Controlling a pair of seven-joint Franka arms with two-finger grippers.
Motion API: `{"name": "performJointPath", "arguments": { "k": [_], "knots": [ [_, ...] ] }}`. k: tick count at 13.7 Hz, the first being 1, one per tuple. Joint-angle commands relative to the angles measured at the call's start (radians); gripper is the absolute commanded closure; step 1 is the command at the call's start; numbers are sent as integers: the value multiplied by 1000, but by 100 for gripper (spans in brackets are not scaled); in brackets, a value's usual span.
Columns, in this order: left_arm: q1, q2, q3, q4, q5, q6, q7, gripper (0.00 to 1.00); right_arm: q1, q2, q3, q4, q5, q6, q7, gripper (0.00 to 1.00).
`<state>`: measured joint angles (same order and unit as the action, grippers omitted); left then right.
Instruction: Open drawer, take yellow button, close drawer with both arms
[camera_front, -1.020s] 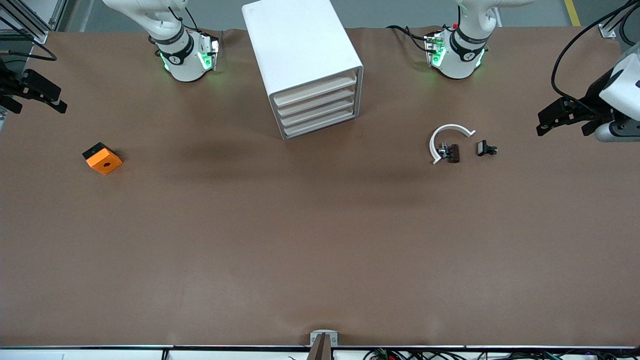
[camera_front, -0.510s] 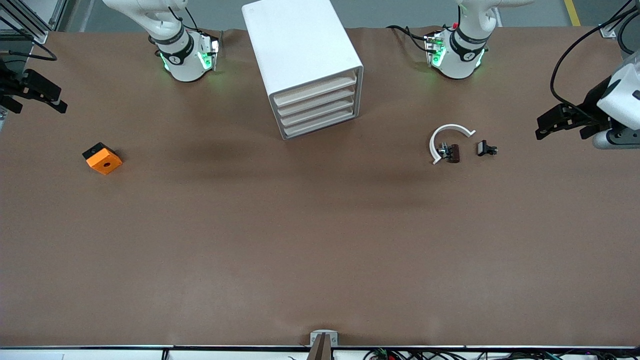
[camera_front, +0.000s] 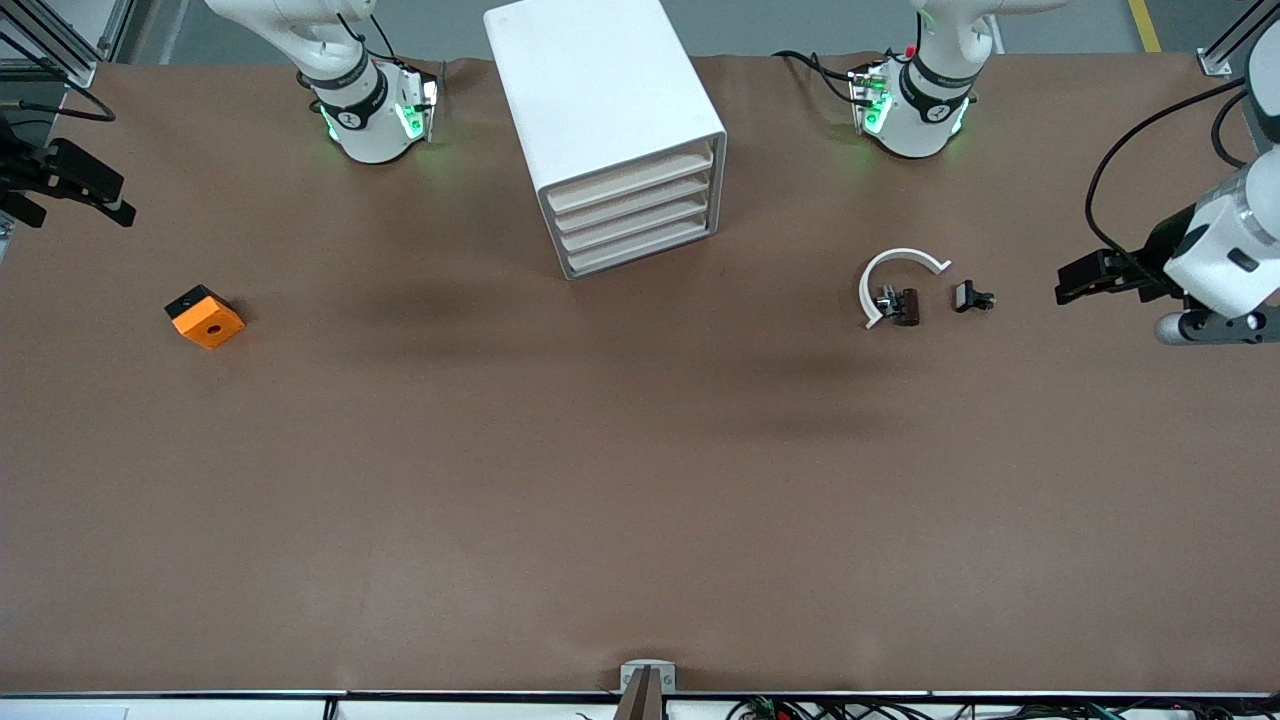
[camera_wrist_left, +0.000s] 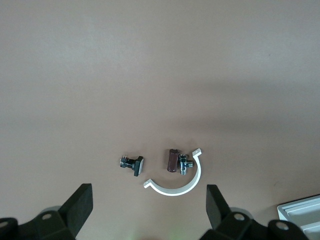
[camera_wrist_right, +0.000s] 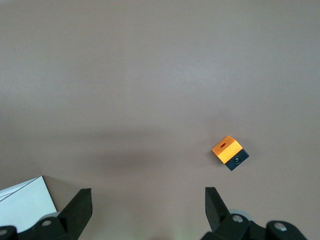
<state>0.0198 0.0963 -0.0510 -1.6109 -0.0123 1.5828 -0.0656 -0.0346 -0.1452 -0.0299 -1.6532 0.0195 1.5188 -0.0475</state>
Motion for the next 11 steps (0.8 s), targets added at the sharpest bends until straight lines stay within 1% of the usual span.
{"name": "performJointPath", "arguments": {
  "k": [1, 4, 6, 9, 11],
  "knots": [
    [28, 43, -3, 14, -1, 34, -22, 0, 8, -22, -5, -17, 5, 8, 6, 0],
    [32, 91, -3, 11, -9, 65, -66, 0, 5, -22, -7, -19, 5, 8, 8, 0],
    [34, 120, -3, 6, -46, 92, -74, 0, 5, -24, -7, -20, 5, 9, 8, 0],
    [29, 158, -4, 6, -57, 114, -180, 0, 5, -25, -7, -22, 5, 11, 9, 0],
    [23, 180, -6, 8, -57, 118, -201, 0, 7, -25, -7, -22, 5, 11, 49, 0]
  ]
}}
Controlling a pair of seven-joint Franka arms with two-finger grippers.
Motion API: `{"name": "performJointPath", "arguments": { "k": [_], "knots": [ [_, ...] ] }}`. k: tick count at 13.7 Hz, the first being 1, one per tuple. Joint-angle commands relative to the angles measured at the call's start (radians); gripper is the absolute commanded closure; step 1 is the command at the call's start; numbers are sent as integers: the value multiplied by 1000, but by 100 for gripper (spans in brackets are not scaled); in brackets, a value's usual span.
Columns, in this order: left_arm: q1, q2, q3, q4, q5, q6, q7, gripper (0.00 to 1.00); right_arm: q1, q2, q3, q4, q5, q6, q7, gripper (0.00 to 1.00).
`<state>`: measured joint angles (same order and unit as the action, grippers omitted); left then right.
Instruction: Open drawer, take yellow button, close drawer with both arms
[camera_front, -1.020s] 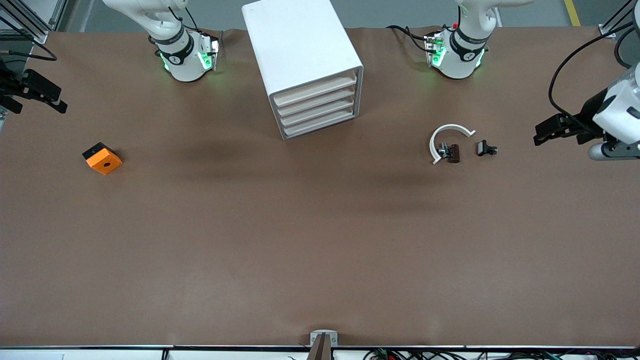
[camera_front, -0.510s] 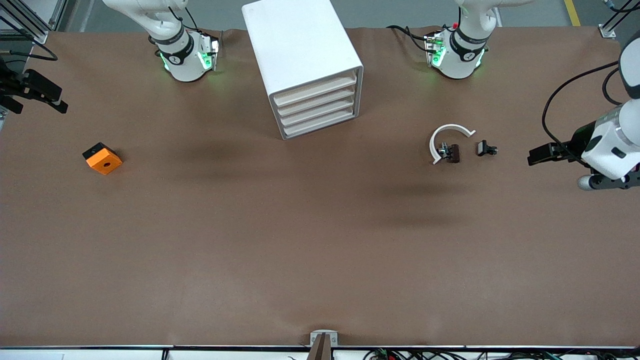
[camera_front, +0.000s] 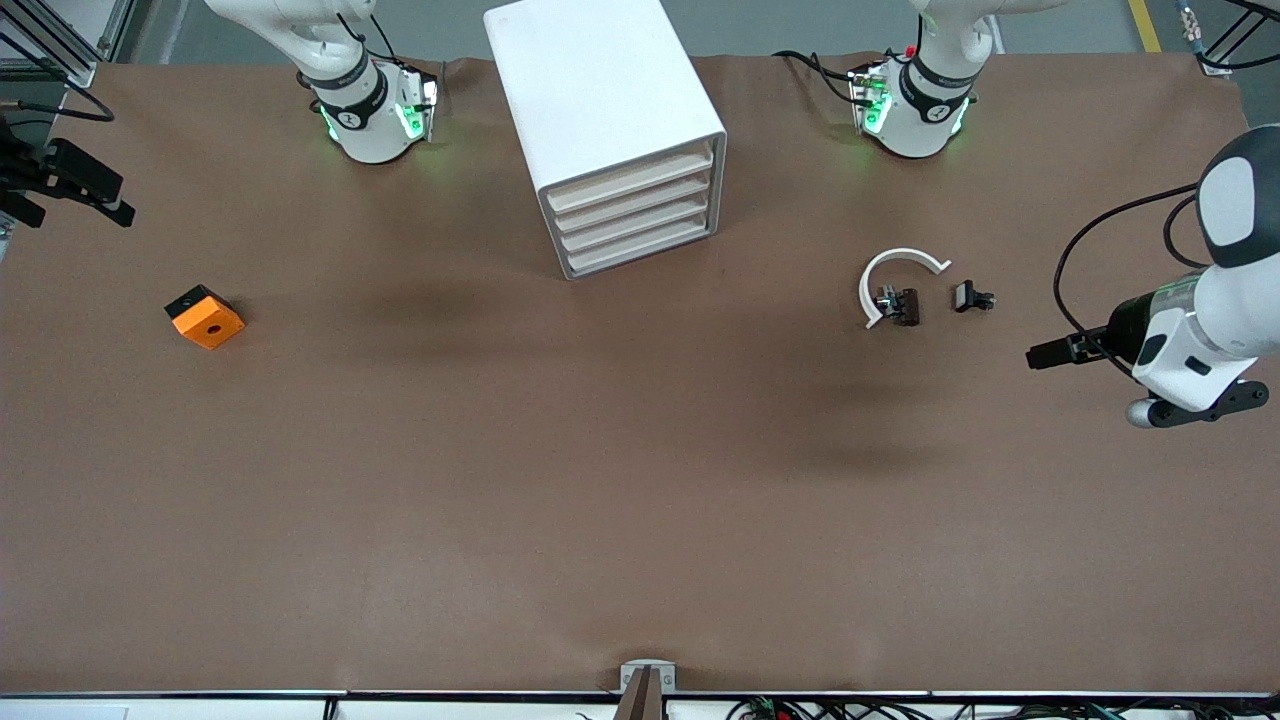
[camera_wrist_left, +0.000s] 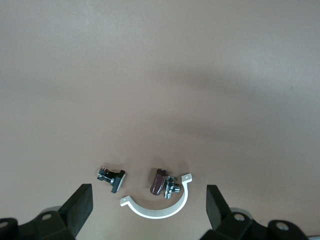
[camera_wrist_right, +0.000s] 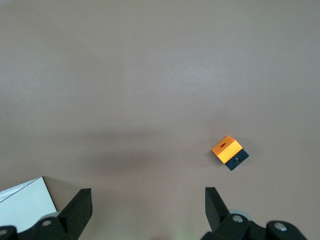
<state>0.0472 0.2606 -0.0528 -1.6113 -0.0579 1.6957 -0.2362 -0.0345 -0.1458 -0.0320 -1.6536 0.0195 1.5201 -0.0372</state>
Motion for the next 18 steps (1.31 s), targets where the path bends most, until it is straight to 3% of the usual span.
{"name": "performJointPath", "arguments": {
  "k": [1, 18],
  "knots": [
    [-6, 22, -5, 8, -11, 5, -32, 0, 8, -24, -3, -22, 5, 9, 57, 0],
    [-15, 127, -15, -54, -66, 12, -69, 0, -1, -20, -14, -20, 5, 6, 40, 0]
  ]
}}
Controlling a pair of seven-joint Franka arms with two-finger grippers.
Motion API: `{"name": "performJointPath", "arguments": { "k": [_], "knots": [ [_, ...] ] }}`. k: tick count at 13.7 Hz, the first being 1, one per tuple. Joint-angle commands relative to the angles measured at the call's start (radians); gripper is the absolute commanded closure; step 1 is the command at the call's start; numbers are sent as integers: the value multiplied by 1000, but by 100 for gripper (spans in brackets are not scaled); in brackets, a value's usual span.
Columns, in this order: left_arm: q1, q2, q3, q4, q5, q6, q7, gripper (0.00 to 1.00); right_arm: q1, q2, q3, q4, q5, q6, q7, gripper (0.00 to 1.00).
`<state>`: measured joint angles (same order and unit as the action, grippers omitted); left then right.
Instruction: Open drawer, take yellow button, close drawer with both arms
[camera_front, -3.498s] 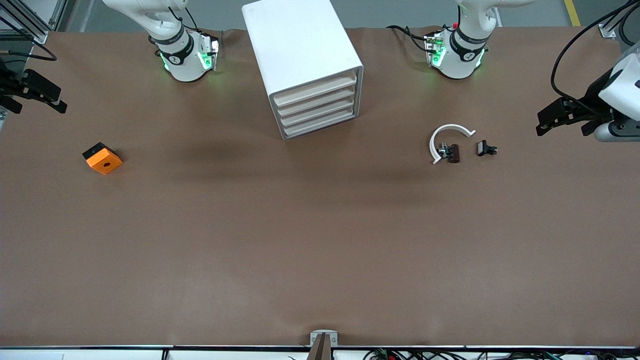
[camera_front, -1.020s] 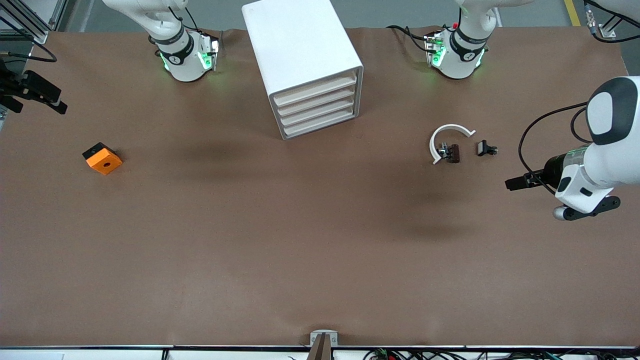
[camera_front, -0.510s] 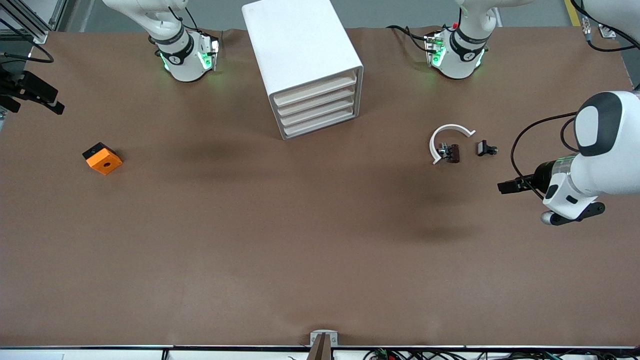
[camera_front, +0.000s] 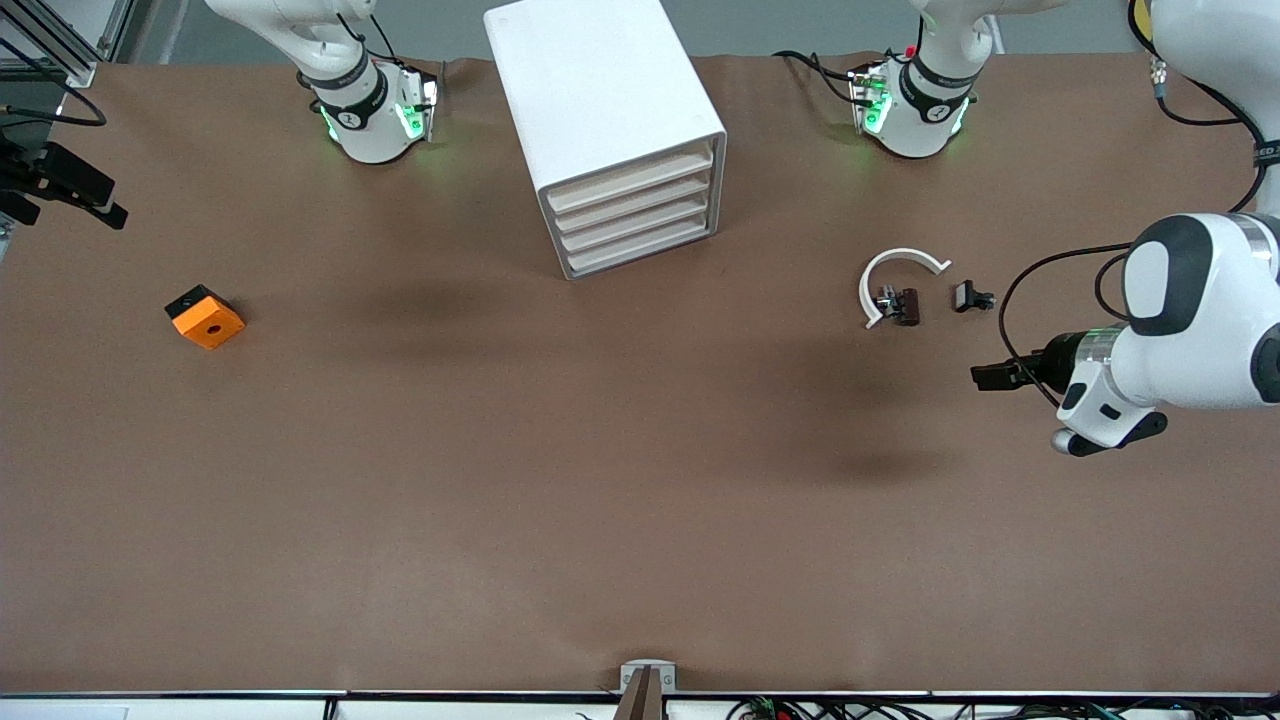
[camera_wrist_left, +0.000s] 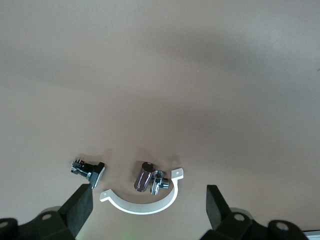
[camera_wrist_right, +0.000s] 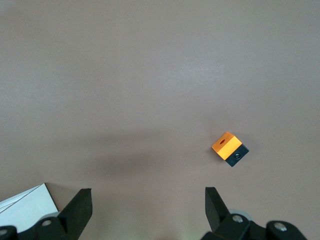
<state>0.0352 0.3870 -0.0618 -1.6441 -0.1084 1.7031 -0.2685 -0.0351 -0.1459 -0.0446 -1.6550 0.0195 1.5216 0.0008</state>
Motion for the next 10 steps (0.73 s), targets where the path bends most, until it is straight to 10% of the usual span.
{"name": "performJointPath", "arguments": {
  "k": [1, 10],
  "knots": [
    [-3, 3, -19, -28, -16, 4, -61, 0, 0, -20, -1, -17, 5, 3, 4, 0],
    [-8, 15, -191, -39, -16, -69, -641, 0, 0, -20, -1, -12, 4, -3, 15, 0]
  ]
}}
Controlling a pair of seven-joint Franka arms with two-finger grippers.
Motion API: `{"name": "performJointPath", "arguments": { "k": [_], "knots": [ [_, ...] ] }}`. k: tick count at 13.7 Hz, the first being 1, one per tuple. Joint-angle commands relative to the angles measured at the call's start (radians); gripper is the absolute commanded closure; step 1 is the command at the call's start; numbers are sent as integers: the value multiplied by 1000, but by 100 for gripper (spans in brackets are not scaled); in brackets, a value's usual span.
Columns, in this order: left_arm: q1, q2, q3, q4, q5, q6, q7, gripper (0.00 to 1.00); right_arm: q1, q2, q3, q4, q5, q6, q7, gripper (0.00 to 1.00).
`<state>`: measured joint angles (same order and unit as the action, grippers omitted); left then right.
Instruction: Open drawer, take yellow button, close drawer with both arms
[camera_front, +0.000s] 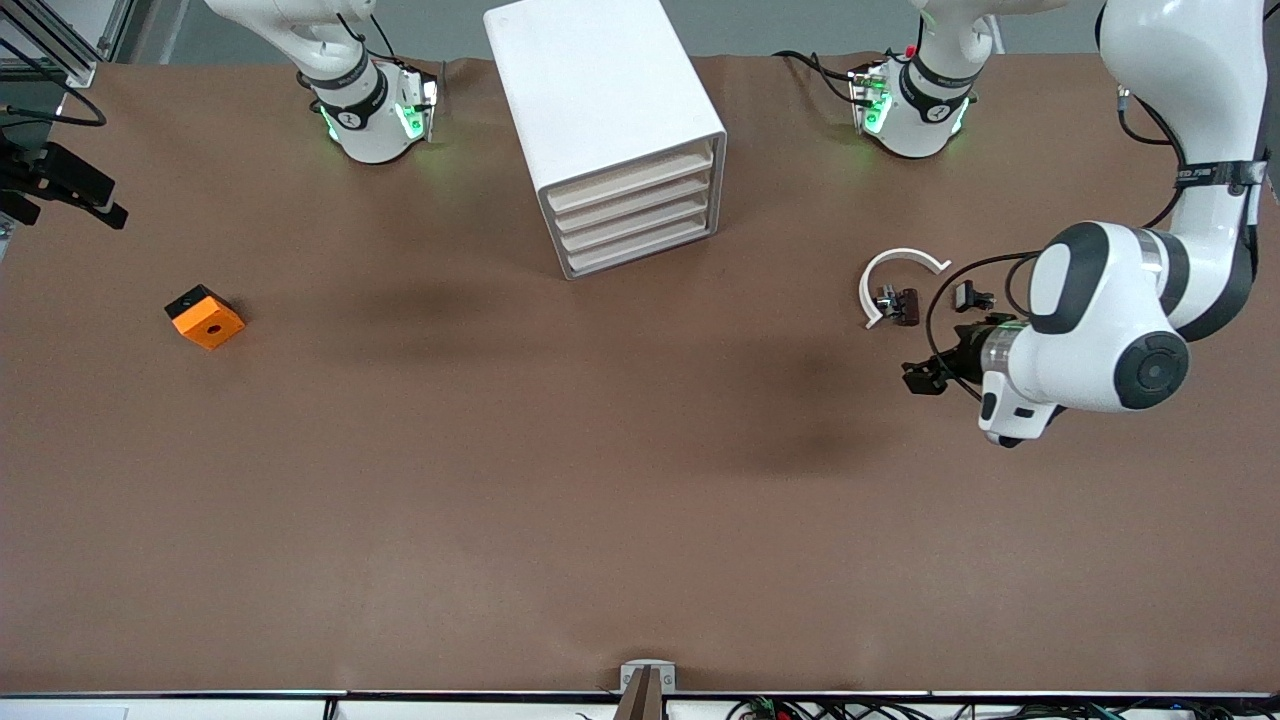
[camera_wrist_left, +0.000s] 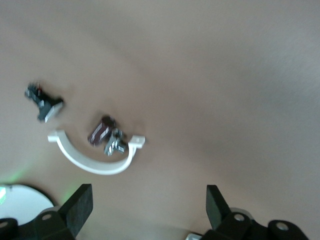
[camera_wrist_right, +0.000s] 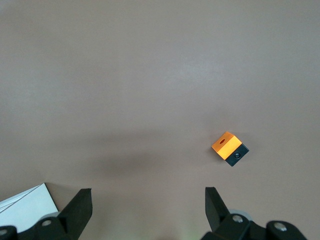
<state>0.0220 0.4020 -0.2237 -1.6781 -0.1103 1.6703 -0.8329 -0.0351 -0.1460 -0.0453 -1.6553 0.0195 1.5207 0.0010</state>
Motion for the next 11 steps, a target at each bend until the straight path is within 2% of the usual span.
{"name": "performJointPath", "arguments": {
  "k": [1, 11],
  "knots": [
    [6, 4, -43, -5, -14, -52, -135, 0, 0, -20, -1, -12, 4, -2, 14, 0],
    [6, 170, -242, 9, -28, -242, -681, 0, 0, -18, -1, -12, 4, -8, 16, 0]
  ]
}}
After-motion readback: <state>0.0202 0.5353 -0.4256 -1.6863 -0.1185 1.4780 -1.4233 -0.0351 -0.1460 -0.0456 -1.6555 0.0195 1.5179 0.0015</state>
